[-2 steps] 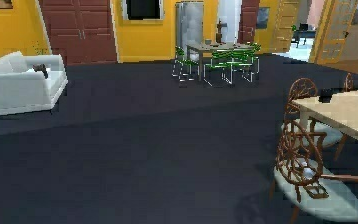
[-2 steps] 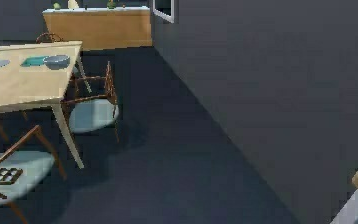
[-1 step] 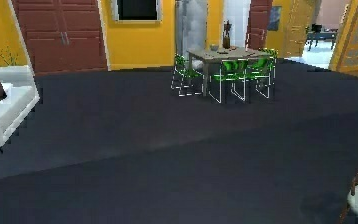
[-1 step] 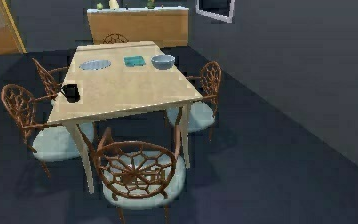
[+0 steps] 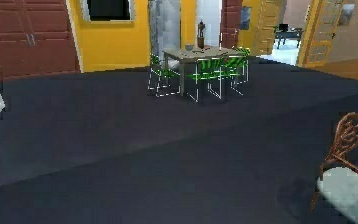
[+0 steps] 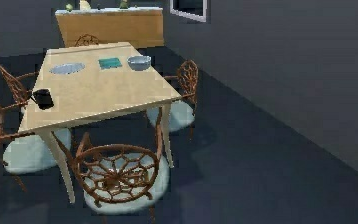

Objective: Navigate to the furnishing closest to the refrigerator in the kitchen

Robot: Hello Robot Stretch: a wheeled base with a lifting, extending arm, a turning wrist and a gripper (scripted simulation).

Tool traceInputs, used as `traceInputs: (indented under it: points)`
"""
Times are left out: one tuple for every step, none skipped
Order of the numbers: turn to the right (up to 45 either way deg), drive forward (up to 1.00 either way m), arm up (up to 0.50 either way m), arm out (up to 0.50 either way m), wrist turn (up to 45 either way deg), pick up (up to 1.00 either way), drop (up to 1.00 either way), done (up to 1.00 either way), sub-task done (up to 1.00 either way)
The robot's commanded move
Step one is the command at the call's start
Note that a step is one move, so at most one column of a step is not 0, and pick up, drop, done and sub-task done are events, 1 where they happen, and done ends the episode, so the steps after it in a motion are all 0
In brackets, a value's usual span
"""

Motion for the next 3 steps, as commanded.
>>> traceInputs:
  points:
    - [0.0, 0.45, 0.0, 0.0, 0.0, 0.0, 0.0, 0.0, 0.0]
    - [21.0, 0.0, 0.0, 0.0, 0.0, 0.0, 0.0, 0.0, 0.0]
    - [0.0, 0.25, 0.0, 0.0, 0.0, 0.0, 0.0, 0.0, 0.0]
